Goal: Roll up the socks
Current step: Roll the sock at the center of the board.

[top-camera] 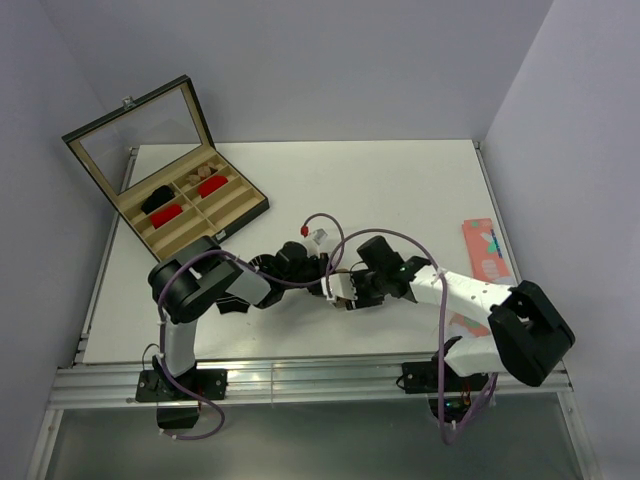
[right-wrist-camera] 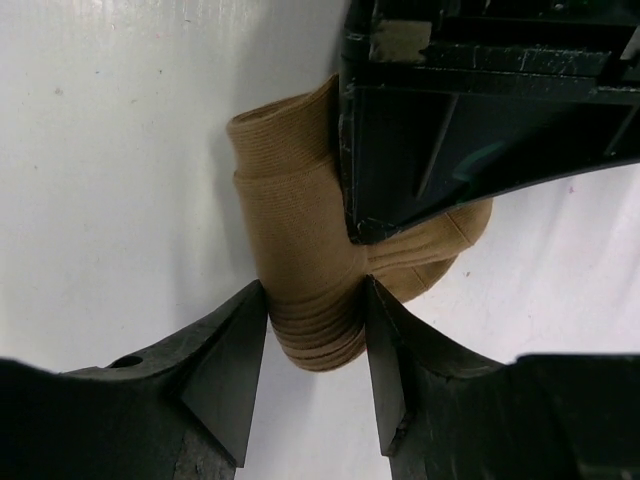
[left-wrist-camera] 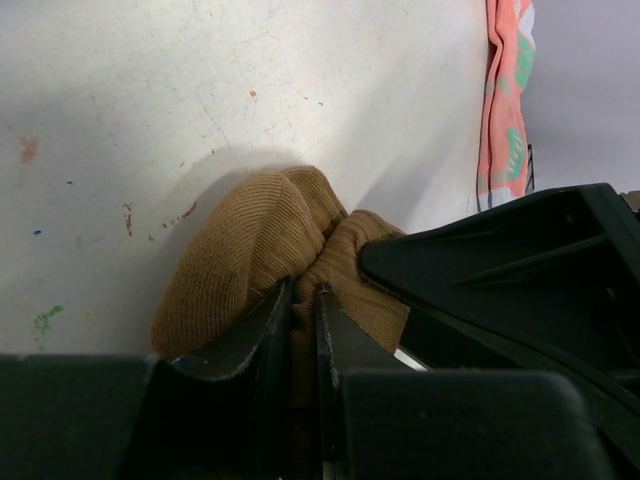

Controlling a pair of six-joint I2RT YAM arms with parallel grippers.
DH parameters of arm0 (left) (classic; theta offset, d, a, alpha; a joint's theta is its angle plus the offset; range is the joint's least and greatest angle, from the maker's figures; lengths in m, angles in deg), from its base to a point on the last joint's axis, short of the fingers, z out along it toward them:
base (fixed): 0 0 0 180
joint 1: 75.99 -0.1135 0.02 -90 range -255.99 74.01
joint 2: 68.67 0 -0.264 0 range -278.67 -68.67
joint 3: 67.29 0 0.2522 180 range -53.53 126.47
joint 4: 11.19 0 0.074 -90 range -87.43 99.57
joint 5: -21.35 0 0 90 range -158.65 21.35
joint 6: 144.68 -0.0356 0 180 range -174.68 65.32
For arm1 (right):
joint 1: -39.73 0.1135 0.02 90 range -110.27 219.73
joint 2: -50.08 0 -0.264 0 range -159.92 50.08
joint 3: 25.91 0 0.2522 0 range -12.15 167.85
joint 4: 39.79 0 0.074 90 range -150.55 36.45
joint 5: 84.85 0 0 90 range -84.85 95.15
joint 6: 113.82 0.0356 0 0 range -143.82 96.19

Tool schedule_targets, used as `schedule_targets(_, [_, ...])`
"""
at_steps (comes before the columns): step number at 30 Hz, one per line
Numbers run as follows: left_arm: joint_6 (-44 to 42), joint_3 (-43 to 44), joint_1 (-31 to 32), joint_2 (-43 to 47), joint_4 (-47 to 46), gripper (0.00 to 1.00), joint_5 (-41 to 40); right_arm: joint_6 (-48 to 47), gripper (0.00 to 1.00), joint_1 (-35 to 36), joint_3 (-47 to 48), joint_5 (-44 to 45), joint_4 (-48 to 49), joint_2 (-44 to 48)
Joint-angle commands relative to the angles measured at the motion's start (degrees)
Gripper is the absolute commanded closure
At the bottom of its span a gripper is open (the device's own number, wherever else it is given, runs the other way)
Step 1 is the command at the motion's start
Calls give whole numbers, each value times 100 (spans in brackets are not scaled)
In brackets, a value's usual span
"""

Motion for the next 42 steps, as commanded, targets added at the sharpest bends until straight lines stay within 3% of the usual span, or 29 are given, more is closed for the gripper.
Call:
schedule_targets(1, [-336,-649,143,-654,2185,100,96,165,51,68,340,-290,-226,-338])
schedule_targets(8, [-46,-1018,143,-391,1563,99,201,253,60,-125,1427,-1000,-1463,-962])
schedule_targets(17, [271,-1589,301,154,445,81,-413,271,65,-416,2870,-1468,-3090,-2368])
schedule_targets(31, [69,-2319,503,1059,-794,63,-1837,789,66,-442,3583,-1152,-3505,-3590])
schedule_targets(42, [-203,-2996,591,1753,-1682,57,-2699,1124,66,-433,3856,-967,-3584,-4039])
